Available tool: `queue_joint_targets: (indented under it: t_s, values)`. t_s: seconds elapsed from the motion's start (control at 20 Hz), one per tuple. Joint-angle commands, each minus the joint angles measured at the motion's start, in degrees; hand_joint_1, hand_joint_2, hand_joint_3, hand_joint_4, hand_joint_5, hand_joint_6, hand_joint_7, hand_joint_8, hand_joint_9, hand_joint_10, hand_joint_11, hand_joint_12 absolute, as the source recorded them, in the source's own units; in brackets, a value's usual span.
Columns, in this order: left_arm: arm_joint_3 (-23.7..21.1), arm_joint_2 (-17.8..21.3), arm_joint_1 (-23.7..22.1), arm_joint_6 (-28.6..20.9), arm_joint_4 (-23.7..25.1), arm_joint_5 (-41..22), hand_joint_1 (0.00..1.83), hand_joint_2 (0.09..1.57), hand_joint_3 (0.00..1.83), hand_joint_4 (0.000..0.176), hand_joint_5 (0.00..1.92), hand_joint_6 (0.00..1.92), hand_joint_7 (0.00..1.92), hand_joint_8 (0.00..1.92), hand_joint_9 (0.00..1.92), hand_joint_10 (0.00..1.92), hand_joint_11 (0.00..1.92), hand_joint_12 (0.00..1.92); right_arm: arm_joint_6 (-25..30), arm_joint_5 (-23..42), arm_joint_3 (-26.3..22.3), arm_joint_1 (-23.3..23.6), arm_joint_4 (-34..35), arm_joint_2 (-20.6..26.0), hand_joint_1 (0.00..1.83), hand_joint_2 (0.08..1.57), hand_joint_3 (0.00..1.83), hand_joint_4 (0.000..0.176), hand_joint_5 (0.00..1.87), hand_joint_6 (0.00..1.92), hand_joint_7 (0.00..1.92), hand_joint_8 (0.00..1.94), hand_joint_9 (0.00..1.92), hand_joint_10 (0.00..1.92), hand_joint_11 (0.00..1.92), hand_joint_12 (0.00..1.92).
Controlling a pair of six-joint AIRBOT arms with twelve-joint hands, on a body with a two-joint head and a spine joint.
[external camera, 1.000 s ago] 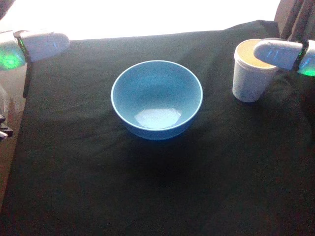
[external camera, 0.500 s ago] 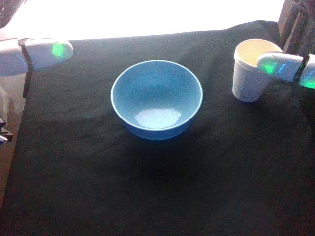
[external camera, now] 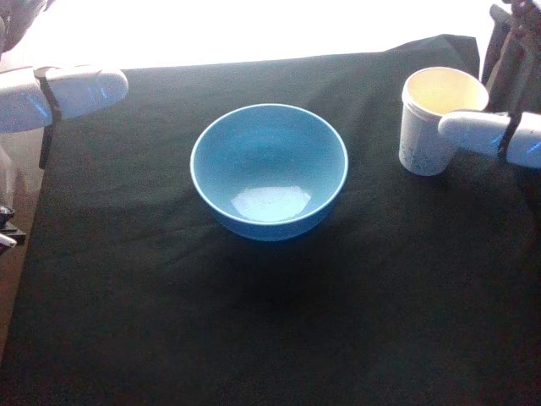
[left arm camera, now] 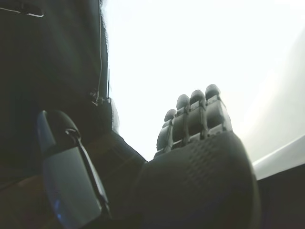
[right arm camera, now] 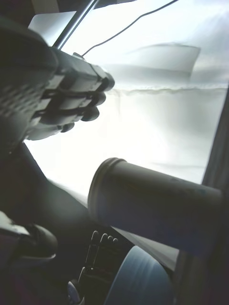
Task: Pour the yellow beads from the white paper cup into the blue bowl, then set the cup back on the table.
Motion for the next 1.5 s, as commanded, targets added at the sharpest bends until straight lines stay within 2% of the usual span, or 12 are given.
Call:
queue_joint_targets:
  t_s: [0.0, 0.1, 0.2, 0.35, 0.55, 0.7, 0.8, 1.05, 1.1, 1.2, 1.3, 1.45]
  values:
    - [0.24, -0.25, -0.33, -0.63, -0.82, -7.40, 0.71, 0.73, 0.00, 0.093, 0.04, 0.01, 0.15, 0.00, 0.13, 0.01, 0.06, 0.07, 0.58, 6.09, 0.49, 0.41, -0.03, -0.10, 0.86, 0.75, 0.02, 0.162, 0.00, 0.00, 0.15, 0.00, 0.08, 0.02, 0.08, 0.04]
    - [0.25, -0.28, -0.01, -0.69, -1.36, -7.97, 0.71, 0.71, 0.00, 0.095, 0.05, 0.01, 0.16, 0.01, 0.14, 0.01, 0.08, 0.07, 0.60, 5.09, 0.97, 0.40, 0.30, -0.65, 0.84, 0.73, 0.01, 0.159, 0.00, 0.00, 0.14, 0.00, 0.08, 0.01, 0.10, 0.06]
    - [0.36, -0.24, 0.43, -1.06, -1.96, -8.67, 0.72, 0.70, 0.00, 0.098, 0.03, 0.00, 0.17, 0.01, 0.13, 0.01, 0.07, 0.06, 0.66, 4.18, 1.54, 0.40, 0.53, -1.18, 0.86, 0.71, 0.00, 0.125, 0.00, 0.00, 0.15, 0.00, 0.09, 0.01, 0.09, 0.07]
    - [0.36, -0.22, 0.58, -1.11, -2.08, -8.83, 0.71, 0.71, 0.00, 0.108, 0.03, 0.00, 0.18, 0.01, 0.15, 0.01, 0.08, 0.07, 0.66, 2.63, 2.48, 0.40, 0.90, -1.72, 0.96, 0.80, 0.03, 0.125, 0.00, 0.00, 0.14, 0.00, 0.11, 0.01, 0.00, 0.05]
    - [0.35, -0.47, 1.22, -1.26, -2.47, -8.84, 0.72, 0.71, 0.00, 0.119, 0.02, 0.00, 0.18, 0.01, 0.16, 0.01, 0.09, 0.06, 0.69, 0.40, 3.86, 0.41, 1.14, -2.82, 0.88, 0.74, 0.00, 0.142, 0.00, 0.00, 0.10, 0.00, 0.05, 0.00, 0.00, 0.06]
    - [0.36, -0.52, 1.29, -1.27, -2.55, -8.93, 0.72, 0.70, 0.00, 0.114, 0.02, 0.00, 0.19, 0.01, 0.14, 0.00, 0.11, 0.06, 0.69, 0.02, 4.05, 0.41, 1.10, -3.27, 0.89, 0.63, 0.00, 0.138, 0.00, 0.00, 0.12, 0.00, 0.07, 0.00, 0.00, 0.00]
    - [0.36, -0.57, 1.29, -1.27, -2.55, -8.93, 0.72, 0.70, 0.00, 0.112, 0.01, 0.00, 0.20, 0.01, 0.14, 0.00, 0.10, 0.06, 0.69, -0.22, 4.22, 0.41, 0.86, -3.52, 0.88, 0.56, 0.00, 0.111, 0.00, 0.00, 0.18, 0.00, 0.11, 0.01, 0.02, 0.01]
    - [0.50, -0.92, 1.30, -1.27, -2.62, -8.89, 0.71, 0.70, 0.00, 0.113, 0.01, 0.00, 0.20, 0.00, 0.16, 0.01, 0.11, 0.06, 0.70, -0.90, 4.80, 0.43, 0.18, -4.29, 0.94, 0.51, 0.00, 0.125, 0.04, 0.01, 0.22, 0.01, 0.14, 0.01, 0.00, 0.00]
    - [0.51, -0.96, 1.30, -1.27, -2.62, -8.87, 0.70, 0.70, 0.00, 0.109, 0.00, 0.00, 0.20, 0.00, 0.17, 0.01, 0.12, 0.06, 0.70, -0.95, 4.88, 0.44, 0.17, -4.39, 0.92, 0.53, 0.00, 0.107, 0.01, 0.00, 0.20, 0.00, 0.13, 0.00, 0.01, 0.00]
    - [0.65, -1.15, 1.30, -1.31, -2.62, -8.79, 0.71, 0.70, 0.00, 0.109, 0.00, 0.00, 0.21, 0.00, 0.17, 0.01, 0.12, 0.06, 0.70, -1.04, 5.03, 0.47, 0.17, -4.60, 0.88, 0.52, 0.00, 0.097, 0.00, 0.00, 0.18, 0.00, 0.13, 0.00, 0.06, 0.03]
    - [0.85, -1.39, 1.30, -1.53, -2.62, -8.76, 0.73, 0.70, 0.00, 0.090, 0.00, 0.00, 0.21, 0.01, 0.18, 0.01, 0.12, 0.06, 0.70, -1.18, 5.28, 0.57, 0.17, -4.90, 0.87, 0.54, 0.00, 0.107, 0.00, 0.00, 0.19, 0.00, 0.15, 0.01, 0.07, 0.04]
    - [1.04, -1.58, 1.37, -1.74, -2.62, -8.72, 0.72, 0.70, 0.00, 0.107, 0.01, 0.00, 0.21, 0.00, 0.18, 0.01, 0.11, 0.05, 0.70, -1.48, 5.66, 0.90, 0.05, -5.29, 0.87, 0.52, 0.00, 0.140, 0.05, 0.01, 0.24, 0.02, 0.16, 0.01, 0.07, 0.05]
